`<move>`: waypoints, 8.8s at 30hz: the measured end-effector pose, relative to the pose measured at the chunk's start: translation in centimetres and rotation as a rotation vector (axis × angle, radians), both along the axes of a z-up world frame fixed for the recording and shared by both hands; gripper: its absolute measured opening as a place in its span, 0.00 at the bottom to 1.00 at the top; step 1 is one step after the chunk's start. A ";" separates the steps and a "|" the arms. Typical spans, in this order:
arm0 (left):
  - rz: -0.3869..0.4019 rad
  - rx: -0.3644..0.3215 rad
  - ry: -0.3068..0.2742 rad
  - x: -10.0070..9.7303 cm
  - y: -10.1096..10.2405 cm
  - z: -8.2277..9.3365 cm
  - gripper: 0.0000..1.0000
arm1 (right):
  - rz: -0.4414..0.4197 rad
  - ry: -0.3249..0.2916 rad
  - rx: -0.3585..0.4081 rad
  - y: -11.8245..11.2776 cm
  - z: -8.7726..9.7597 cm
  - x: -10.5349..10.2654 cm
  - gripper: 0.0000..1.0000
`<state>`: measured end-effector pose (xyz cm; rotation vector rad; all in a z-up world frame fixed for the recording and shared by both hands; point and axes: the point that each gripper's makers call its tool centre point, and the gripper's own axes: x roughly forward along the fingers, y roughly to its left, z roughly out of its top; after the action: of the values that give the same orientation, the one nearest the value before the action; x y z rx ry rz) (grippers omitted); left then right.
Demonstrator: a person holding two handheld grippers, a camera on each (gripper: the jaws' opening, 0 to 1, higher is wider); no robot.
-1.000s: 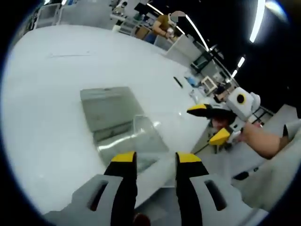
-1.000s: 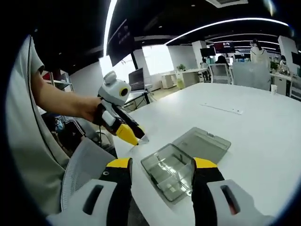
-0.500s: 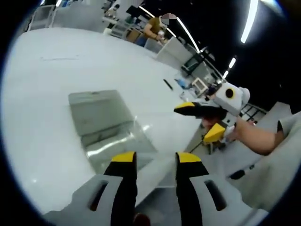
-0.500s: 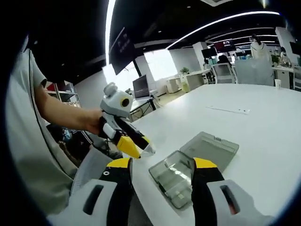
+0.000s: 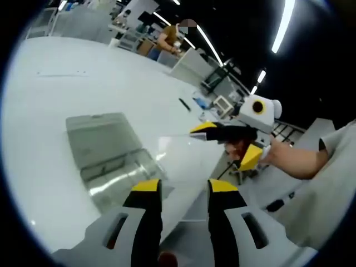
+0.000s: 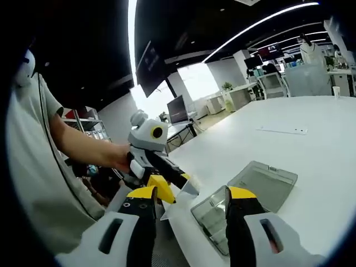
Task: Insert the divider into the dual guide fixture by aligning both edges with the guide slots and pushing it downward to the bottom, including one-sided entry, uneven engagement, binding, and posture correction.
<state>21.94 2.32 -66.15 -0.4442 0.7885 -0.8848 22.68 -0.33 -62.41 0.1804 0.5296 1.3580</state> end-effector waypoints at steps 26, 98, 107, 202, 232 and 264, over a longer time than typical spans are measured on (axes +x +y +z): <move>-0.103 -0.151 -0.069 -0.6 -3.1 3.1 0.28 | 0.006 0.136 0.153 0.8 1.6 0.3 0.46; -0.176 -0.221 -0.112 -1.4 -4.0 5.0 0.34 | 0.023 0.251 0.242 1.1 3.3 0.0 0.30; -0.095 -0.065 -0.175 -0.2 -3.5 3.9 0.43 | -0.061 0.262 0.166 1.4 1.6 1.2 0.30; 0.131 0.359 0.018 1.7 -1.5 -3.7 0.01 | -0.445 0.442 -0.094 2.5 -4.6 3.0 0.32; 0.164 0.316 0.340 1.3 2.8 -4.5 0.01 | -0.338 0.373 0.014 1.4 -2.8 1.6 0.31; 0.275 0.212 0.610 2.4 3.3 -6.0 0.01 | -0.274 0.327 0.032 0.2 -2.7 0.4 0.30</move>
<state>24.29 5.67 -72.10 -0.6272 1.3286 -0.3955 23.10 -0.09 -65.07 0.4893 0.7282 1.0738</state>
